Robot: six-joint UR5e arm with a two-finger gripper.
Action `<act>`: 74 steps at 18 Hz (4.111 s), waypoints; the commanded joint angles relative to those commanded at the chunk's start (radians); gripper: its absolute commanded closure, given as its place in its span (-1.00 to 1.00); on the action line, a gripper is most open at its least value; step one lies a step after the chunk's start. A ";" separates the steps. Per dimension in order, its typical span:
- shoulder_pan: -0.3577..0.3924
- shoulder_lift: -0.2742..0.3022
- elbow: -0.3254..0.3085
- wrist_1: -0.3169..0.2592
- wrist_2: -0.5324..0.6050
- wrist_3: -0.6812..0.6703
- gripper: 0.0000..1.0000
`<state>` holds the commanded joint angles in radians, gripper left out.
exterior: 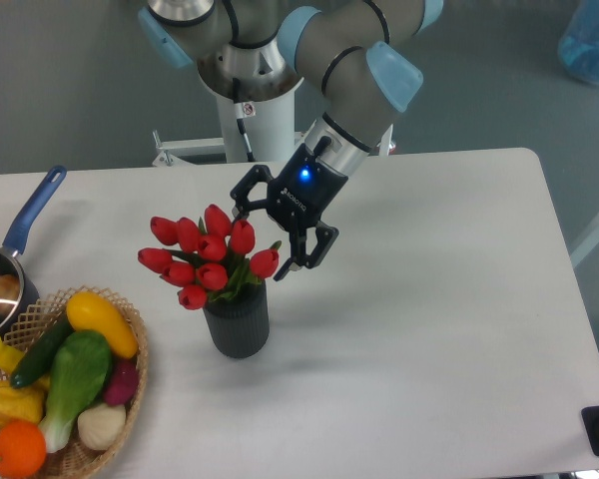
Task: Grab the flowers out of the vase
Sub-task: 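Position the gripper fingers around the tulip stems below the blooms, then close the gripper on the tulip stems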
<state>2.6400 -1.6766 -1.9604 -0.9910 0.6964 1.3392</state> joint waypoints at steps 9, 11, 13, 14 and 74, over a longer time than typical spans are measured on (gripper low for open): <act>-0.009 -0.002 0.003 0.014 0.002 0.057 -1.00; -0.023 -0.012 0.003 0.021 0.002 0.069 -1.00; -0.035 -0.018 0.003 0.023 0.000 0.069 -1.00; -0.044 -0.021 0.005 0.023 0.000 0.069 -1.00; -0.028 -0.032 0.012 0.020 -0.159 0.058 0.26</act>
<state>2.6123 -1.7089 -1.9482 -0.9710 0.5370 1.3975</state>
